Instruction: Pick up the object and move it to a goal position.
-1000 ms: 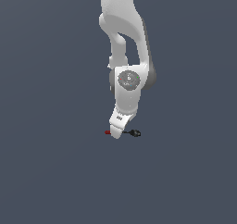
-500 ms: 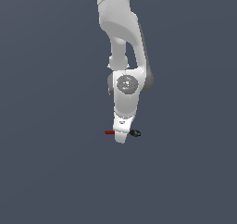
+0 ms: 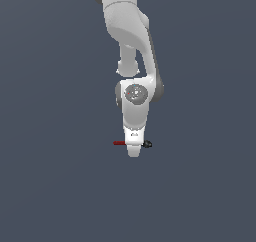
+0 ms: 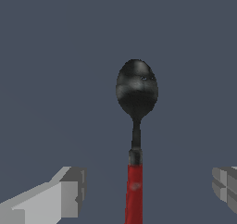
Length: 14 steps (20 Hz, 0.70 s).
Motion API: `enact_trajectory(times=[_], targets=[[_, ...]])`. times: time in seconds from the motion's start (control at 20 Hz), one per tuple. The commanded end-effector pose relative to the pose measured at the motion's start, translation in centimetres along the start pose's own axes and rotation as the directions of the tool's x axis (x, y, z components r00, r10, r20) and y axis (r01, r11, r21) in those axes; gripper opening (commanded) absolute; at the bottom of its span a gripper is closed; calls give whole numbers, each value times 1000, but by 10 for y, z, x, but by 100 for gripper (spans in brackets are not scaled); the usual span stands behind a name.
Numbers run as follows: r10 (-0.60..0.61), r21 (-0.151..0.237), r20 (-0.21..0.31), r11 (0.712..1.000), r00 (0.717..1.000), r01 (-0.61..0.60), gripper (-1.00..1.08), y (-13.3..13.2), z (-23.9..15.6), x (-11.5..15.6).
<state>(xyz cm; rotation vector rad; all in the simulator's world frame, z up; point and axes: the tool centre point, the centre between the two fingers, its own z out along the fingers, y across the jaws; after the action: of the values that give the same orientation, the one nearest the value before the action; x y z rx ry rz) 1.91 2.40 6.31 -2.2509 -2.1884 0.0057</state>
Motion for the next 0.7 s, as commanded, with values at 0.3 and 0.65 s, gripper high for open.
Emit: enact_trajectory(times=[0.3, 0.65], targets=[[-55, -4, -1, 998, 998, 55, 100, 2, 3, -1], [-52, -4, -1, 999, 999, 52, 100, 1, 16, -1]])
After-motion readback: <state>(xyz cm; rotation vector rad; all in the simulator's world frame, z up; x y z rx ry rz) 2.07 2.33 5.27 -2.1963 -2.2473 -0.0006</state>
